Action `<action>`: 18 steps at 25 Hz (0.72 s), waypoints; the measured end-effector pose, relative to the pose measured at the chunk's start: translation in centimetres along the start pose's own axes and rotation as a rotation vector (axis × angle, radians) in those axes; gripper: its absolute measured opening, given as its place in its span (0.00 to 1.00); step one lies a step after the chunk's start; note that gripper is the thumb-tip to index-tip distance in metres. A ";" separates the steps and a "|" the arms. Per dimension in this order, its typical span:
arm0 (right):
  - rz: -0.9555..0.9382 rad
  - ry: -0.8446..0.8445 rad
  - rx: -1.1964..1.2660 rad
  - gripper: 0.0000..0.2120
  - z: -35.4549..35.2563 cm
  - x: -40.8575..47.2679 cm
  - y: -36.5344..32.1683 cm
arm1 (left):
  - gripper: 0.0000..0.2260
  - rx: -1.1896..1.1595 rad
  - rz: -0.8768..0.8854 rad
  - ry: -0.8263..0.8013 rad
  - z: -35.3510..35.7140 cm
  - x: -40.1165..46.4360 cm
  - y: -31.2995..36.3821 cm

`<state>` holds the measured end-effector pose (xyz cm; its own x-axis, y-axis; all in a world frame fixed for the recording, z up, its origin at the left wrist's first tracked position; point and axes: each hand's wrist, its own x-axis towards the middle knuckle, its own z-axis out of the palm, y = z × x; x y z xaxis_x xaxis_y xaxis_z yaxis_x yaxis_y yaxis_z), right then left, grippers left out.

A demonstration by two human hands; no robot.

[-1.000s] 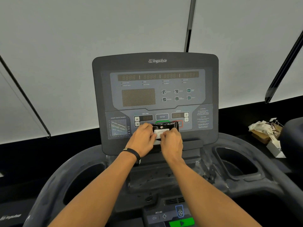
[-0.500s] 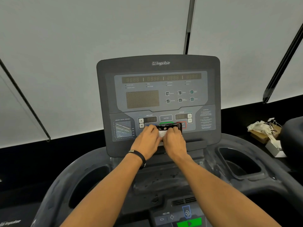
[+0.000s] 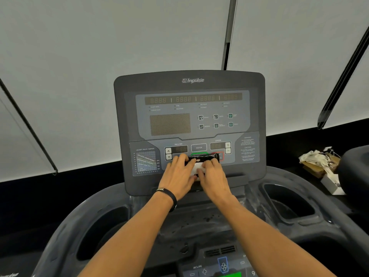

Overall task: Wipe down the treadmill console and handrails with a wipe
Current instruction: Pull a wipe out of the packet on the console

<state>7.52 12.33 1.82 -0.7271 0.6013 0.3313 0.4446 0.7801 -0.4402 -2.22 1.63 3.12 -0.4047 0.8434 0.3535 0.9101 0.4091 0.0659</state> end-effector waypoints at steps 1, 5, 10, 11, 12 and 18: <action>0.027 0.018 0.013 0.10 0.1 -0.2 -0.1 | 0.24 -0.014 0.003 0.007 0.1 0.1 0.0; 0.030 -0.010 -0.106 0.09 0.2 0.2 -0.5 | 0.24 -0.074 0.001 0.030 0.3 0.4 -0.2; -0.005 -0.025 -0.112 0.08 -0.1 0.6 -0.6 | 0.26 -0.059 0.011 0.031 0.4 0.2 -0.3; -0.023 -0.022 -0.100 0.07 -0.2 0.5 -0.4 | 0.26 -0.047 0.014 0.031 0.4 0.1 -0.4; -0.048 -0.016 -0.094 0.07 -0.2 0.4 -0.1 | 0.25 -0.030 0.016 0.025 0.4 0.1 -0.3; -0.195 -0.011 0.106 0.04 -0.6 -0.5 2.4 | 0.24 0.053 -0.024 0.012 0.4 0.1 0.4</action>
<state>9.26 14.00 1.07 -0.8001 0.4382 0.4096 0.2378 0.8587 -0.4540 -1.93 2.06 2.84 -0.4251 0.8289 0.3636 0.8940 0.4474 0.0252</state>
